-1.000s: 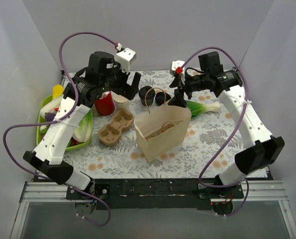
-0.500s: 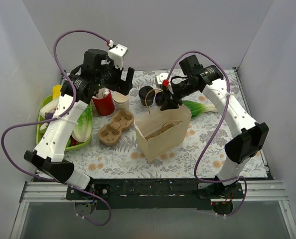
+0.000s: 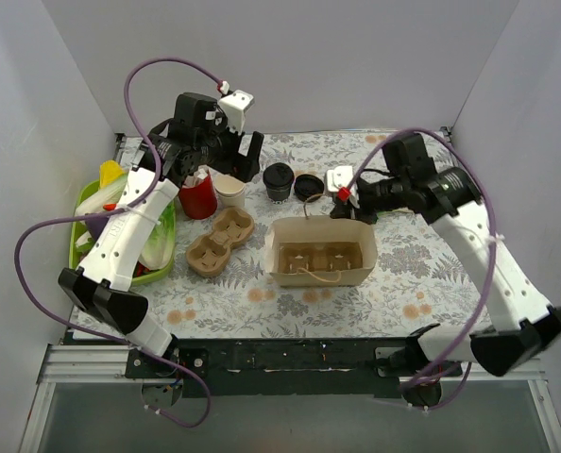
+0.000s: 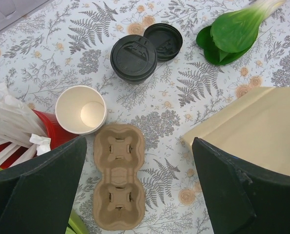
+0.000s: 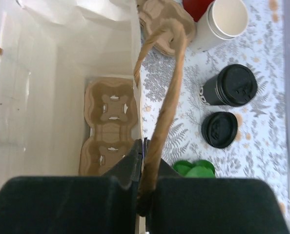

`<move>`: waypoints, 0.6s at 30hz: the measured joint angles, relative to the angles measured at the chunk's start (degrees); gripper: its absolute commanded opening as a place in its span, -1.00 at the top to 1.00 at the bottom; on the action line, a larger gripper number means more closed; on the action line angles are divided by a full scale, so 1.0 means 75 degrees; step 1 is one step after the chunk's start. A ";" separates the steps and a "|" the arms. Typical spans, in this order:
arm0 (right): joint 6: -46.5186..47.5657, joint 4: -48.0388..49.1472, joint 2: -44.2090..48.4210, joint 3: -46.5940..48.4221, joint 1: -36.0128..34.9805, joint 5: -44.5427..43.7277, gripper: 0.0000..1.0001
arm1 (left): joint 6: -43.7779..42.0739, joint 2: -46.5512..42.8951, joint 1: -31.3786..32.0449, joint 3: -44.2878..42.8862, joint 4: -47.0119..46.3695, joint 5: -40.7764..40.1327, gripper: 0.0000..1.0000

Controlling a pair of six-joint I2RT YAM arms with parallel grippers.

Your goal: Pack the takeout coffee

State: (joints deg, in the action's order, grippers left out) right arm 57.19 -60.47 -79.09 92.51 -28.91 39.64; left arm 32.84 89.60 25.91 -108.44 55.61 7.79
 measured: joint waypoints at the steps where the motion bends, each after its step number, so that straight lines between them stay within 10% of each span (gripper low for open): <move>1: -0.0079 0.0216 0.0417 -0.0318 0.0000 -0.0143 0.97 | 0.0000 0.0026 -0.0003 0.0000 0.0009 0.0055 -0.79; 18: -0.0600 0.2375 0.4261 -0.3934 -0.1093 -0.2031 0.97 | 0.0087 0.0189 -0.0041 0.0146 0.0082 0.0697 -0.78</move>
State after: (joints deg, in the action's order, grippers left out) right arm 52.69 -42.65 -47.13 63.00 -37.10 24.40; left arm 33.50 91.02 25.61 -107.35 56.23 13.02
